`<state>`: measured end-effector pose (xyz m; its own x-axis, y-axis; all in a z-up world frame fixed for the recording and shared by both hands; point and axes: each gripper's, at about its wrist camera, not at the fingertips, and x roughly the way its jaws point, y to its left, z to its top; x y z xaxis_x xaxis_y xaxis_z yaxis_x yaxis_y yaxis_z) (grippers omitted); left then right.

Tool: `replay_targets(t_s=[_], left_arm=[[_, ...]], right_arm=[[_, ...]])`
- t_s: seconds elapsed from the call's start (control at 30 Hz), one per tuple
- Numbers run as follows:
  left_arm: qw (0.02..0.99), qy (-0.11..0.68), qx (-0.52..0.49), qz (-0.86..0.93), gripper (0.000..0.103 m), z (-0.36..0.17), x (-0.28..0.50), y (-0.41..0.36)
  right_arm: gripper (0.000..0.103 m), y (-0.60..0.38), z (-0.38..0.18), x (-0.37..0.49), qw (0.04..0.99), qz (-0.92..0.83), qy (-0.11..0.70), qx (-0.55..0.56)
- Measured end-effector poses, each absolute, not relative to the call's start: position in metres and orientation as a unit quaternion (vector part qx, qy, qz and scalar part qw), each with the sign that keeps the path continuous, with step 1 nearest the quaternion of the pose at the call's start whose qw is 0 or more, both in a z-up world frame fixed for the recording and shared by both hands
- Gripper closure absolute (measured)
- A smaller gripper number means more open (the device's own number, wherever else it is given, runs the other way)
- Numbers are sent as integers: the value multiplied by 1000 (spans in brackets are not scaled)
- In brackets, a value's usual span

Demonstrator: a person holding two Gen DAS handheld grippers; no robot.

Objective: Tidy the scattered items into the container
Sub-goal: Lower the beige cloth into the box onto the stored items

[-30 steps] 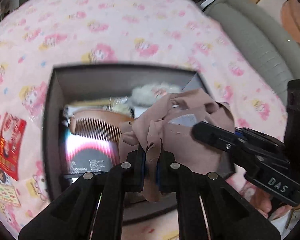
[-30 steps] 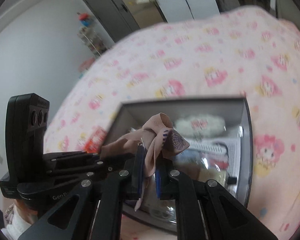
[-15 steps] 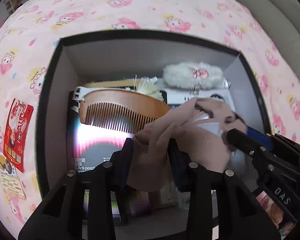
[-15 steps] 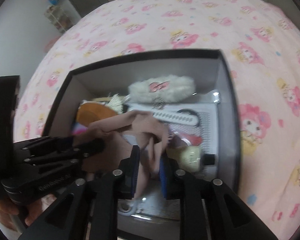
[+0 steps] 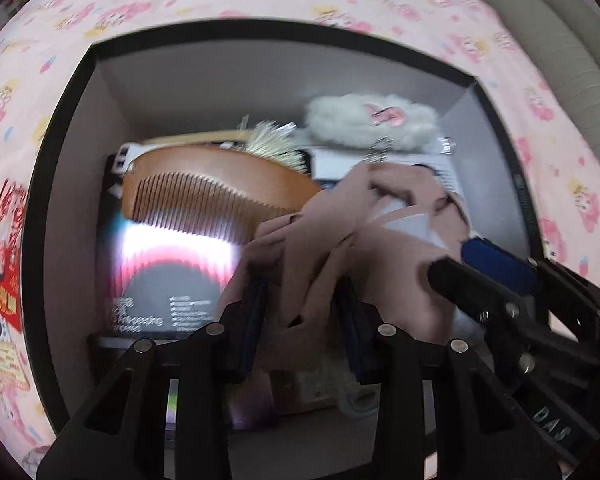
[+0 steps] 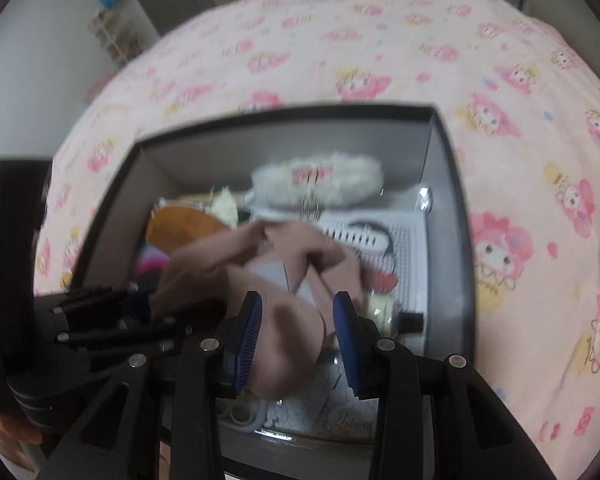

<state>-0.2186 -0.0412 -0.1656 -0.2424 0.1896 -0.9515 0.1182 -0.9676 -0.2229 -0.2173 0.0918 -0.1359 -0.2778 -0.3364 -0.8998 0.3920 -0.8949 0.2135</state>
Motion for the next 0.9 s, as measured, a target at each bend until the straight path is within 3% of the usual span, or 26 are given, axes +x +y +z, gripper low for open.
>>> replay_targets(t_s=[0.13, 0.3, 0.47, 0.67, 0.9], left_arm=[[6, -121, -598, 792, 67, -154, -213, -47], [62, -151, -564, 810, 68, -139, -202, -49], [26, -120, -606, 786, 67, -162, -208, -52], [26, -154, -557, 816, 68, -136, -196, -64], [84, -103, -575, 807, 73, -139, -193, -50]], right_arm=[[70, 89, -145, -217, 225, -790, 37, 569], [70, 91, -137, -214, 239, -803, 26, 546], [70, 84, -143, -215, 245, -794, 35, 556], [70, 101, -134, -216, 223, -811, 18, 541], [71, 107, -126, -220, 236, -817, -14, 526]])
